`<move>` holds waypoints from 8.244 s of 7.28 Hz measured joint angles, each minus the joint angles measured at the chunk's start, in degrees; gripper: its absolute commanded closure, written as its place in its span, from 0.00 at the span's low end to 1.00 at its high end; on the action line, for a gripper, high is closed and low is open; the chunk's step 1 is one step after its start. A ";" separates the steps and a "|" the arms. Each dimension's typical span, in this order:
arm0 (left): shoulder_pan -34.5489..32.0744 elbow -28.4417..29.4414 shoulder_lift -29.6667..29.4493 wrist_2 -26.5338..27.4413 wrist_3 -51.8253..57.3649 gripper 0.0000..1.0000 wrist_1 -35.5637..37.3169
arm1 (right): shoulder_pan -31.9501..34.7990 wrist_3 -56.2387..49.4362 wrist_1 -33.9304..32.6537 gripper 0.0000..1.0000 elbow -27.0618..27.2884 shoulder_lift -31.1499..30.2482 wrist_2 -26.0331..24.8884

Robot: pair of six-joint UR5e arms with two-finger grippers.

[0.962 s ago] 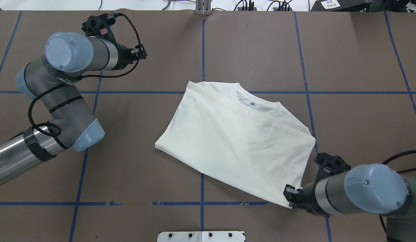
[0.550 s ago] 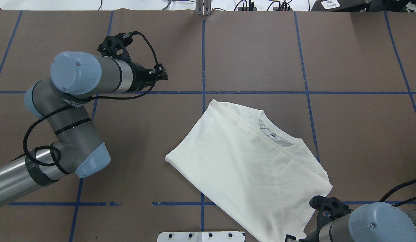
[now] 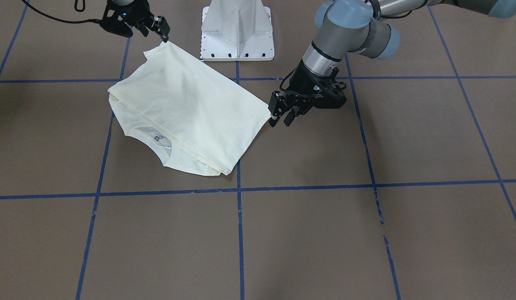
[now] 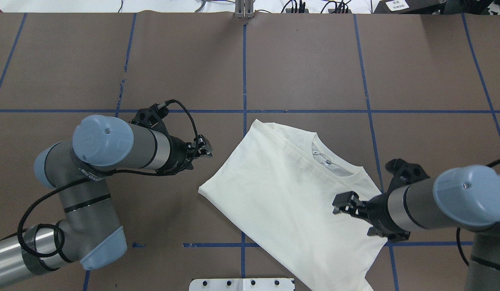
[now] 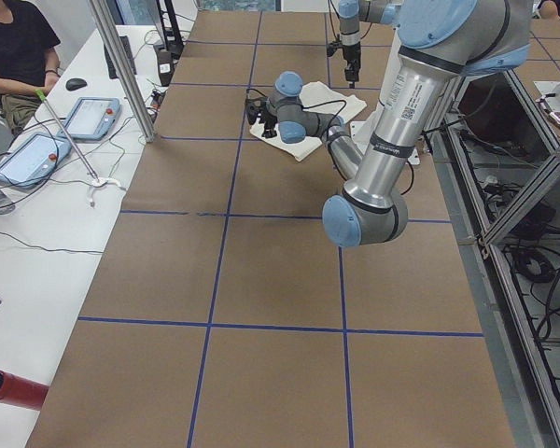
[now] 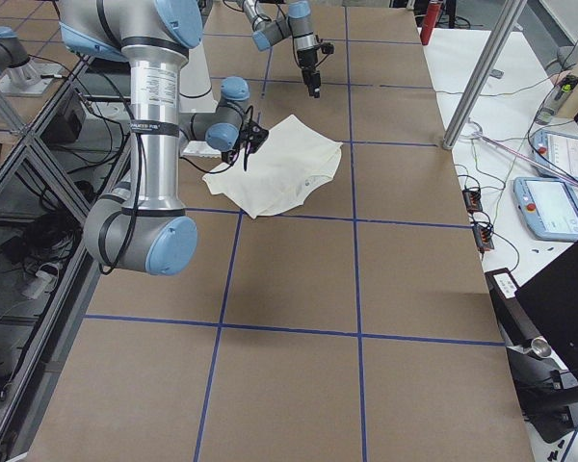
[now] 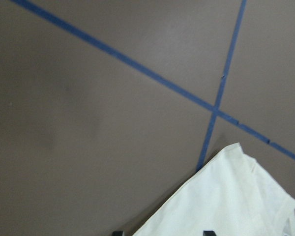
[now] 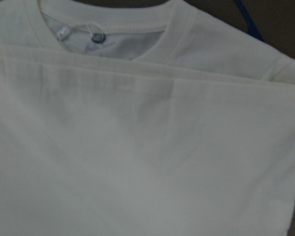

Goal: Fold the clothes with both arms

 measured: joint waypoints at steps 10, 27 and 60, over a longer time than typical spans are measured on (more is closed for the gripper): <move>3.65 4.37 -2.58 0.43 -1.29 1.00 9.87 | 10.27 -4.91 0.10 0.00 -7.77 5.60 -0.09; -17.42 22.80 -17.51 -1.76 10.65 0.36 -8.17 | -7.75 7.95 -0.60 0.09 -20.65 20.48 -18.04; 16.24 -2.89 3.04 12.95 -17.34 1.00 9.96 | -9.15 9.43 -4.12 1.00 -12.60 16.05 -16.53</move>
